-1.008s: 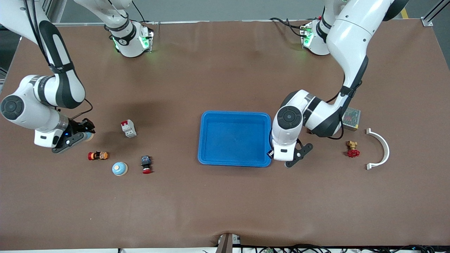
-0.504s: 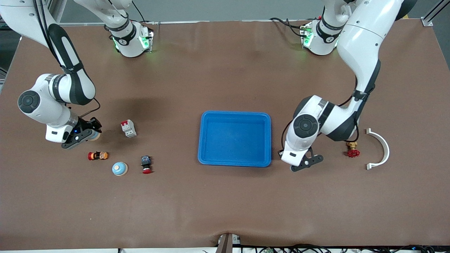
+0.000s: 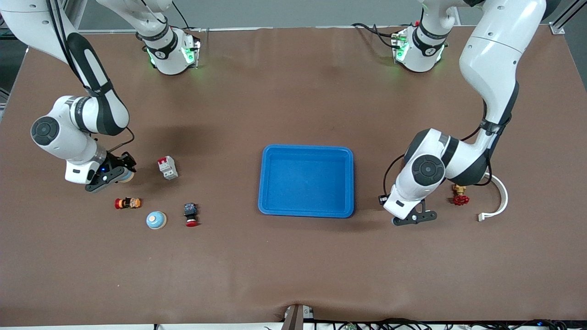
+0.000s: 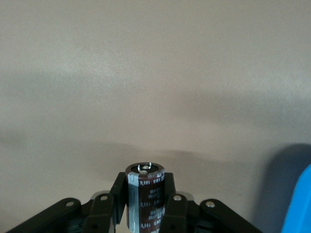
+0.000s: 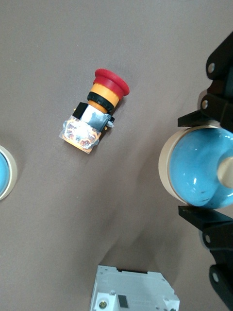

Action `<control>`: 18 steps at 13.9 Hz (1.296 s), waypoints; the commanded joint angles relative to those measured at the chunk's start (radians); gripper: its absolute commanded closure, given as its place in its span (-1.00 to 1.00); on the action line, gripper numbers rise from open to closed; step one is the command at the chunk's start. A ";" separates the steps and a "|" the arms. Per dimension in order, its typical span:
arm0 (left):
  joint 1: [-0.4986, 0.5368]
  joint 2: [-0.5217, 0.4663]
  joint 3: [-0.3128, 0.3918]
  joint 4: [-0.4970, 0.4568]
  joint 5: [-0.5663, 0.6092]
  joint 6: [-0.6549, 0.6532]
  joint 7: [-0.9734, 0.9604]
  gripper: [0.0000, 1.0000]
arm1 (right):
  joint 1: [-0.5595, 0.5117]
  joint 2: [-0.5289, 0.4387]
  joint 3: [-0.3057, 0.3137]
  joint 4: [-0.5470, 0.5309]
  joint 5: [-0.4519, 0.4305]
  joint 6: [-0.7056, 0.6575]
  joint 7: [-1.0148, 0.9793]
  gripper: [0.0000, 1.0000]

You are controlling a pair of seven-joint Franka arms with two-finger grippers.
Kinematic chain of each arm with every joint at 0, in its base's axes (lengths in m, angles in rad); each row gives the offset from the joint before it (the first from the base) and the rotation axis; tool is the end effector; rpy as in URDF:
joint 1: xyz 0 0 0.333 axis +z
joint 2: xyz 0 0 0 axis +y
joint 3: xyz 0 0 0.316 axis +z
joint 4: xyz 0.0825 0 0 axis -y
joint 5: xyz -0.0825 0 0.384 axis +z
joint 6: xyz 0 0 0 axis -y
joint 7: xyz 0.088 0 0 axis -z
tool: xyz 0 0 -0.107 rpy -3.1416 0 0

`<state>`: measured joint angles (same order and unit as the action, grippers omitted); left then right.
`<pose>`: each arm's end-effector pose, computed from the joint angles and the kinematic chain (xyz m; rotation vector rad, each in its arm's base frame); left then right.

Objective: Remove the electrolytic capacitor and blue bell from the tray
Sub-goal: 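Carry the capacitor toward the brass valve while the right gripper holds the bell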

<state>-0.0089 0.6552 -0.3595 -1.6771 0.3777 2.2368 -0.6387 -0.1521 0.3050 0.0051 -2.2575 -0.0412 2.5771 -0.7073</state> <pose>0.6423 -0.2082 0.2359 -3.0556 -0.1417 -0.0017 0.5366 -0.0787 0.2277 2.9798 0.9131 0.0073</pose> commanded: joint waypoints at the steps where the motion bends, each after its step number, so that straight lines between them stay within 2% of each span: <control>1: 0.029 -0.029 -0.015 -0.038 0.023 0.010 0.065 1.00 | -0.017 0.006 0.015 -0.020 -0.008 0.038 -0.006 0.05; 3: 0.036 -0.029 -0.015 -0.055 0.024 0.030 0.071 1.00 | -0.017 0.019 0.015 -0.028 -0.008 0.064 -0.006 0.05; 8: 0.082 -0.037 -0.015 -0.162 0.065 0.194 0.077 1.00 | -0.011 0.055 0.016 -0.076 -0.008 0.181 0.006 0.05; 15: 0.116 -0.023 -0.015 -0.174 0.131 0.239 0.079 1.00 | -0.009 0.085 0.018 -0.074 -0.008 0.210 0.008 0.05; 16: 0.118 -0.023 -0.015 -0.176 0.141 0.244 0.079 1.00 | -0.009 0.085 0.018 -0.074 -0.008 0.210 0.009 -0.01; 17: 0.119 -0.023 -0.015 -0.177 0.144 0.245 0.079 1.00 | -0.009 0.085 0.019 -0.073 -0.008 0.210 0.009 -0.17; 18: 0.119 -0.023 -0.013 -0.177 0.144 0.245 0.079 1.00 | -0.007 0.085 0.019 -0.073 -0.008 0.210 0.009 -0.71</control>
<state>0.0907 0.6551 -0.3603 -1.8242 0.4956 2.4638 -0.5688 -0.1521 0.4001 0.0132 -2.3176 -0.0411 2.7765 -0.7069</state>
